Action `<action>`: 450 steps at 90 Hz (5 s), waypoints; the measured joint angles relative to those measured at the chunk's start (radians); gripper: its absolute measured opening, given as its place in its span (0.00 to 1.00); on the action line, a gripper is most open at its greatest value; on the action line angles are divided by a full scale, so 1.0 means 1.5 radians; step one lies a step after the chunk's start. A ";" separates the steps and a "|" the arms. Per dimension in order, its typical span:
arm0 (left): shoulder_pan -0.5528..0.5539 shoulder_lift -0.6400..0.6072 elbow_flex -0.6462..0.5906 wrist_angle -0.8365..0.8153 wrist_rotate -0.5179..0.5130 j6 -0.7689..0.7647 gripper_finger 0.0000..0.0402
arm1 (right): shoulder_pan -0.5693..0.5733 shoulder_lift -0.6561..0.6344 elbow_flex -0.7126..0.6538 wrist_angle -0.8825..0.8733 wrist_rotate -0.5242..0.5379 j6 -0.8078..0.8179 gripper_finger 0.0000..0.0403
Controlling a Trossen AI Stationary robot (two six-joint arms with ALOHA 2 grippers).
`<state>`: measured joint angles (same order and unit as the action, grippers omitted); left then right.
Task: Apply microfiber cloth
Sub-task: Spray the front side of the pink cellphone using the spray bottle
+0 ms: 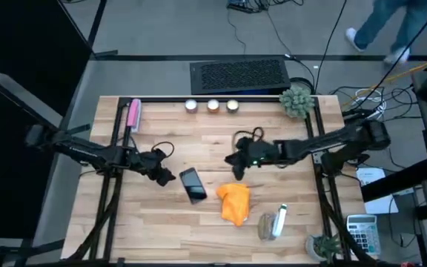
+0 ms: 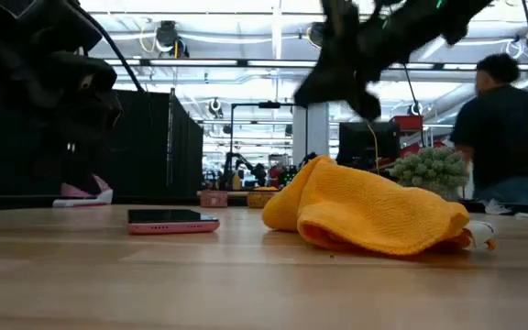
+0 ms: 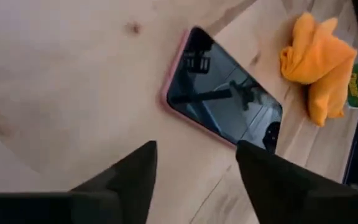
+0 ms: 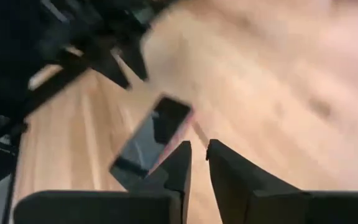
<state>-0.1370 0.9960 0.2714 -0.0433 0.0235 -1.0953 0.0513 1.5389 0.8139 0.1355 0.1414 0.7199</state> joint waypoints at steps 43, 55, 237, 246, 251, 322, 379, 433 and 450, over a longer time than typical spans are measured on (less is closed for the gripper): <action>-0.050 0.180 0.000 0.193 -0.001 -0.035 0.55 | 0.000 0.289 0.076 0.237 -0.100 0.125 0.02; -0.055 0.221 0.001 0.229 -0.004 -0.050 0.55 | 0.001 0.325 0.126 0.192 -0.101 0.124 0.01; -0.066 0.196 0.174 0.294 -0.115 0.302 0.02 | 0.247 -0.274 0.336 -1.014 0.020 0.233 0.23; -0.066 0.196 0.182 0.295 -0.114 0.305 0.02 | 0.328 -0.252 0.336 -1.036 0.010 0.299 0.29; -0.066 0.197 0.185 0.295 -0.113 0.309 0.02 | 0.375 -0.228 0.336 -1.029 0.004 0.334 0.31; -0.096 0.348 0.250 0.341 -0.090 0.321 0.01 | 0.635 0.160 0.335 -0.734 0.131 0.505 0.41; -0.097 0.402 0.277 0.404 -0.077 0.339 0.03 | 0.591 0.197 0.336 -0.767 0.224 0.488 0.41; -0.106 0.440 0.388 0.389 -0.033 0.308 0.03 | 0.505 0.283 0.335 -0.673 0.272 0.420 0.41; -0.100 0.440 0.407 0.384 -0.037 0.299 0.03 | 0.461 0.283 0.335 -0.662 0.278 0.373 0.41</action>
<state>-0.2874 1.6562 0.8815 0.5332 -0.0317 -0.6464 0.7430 1.9629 1.3170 -0.8574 0.5588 1.2788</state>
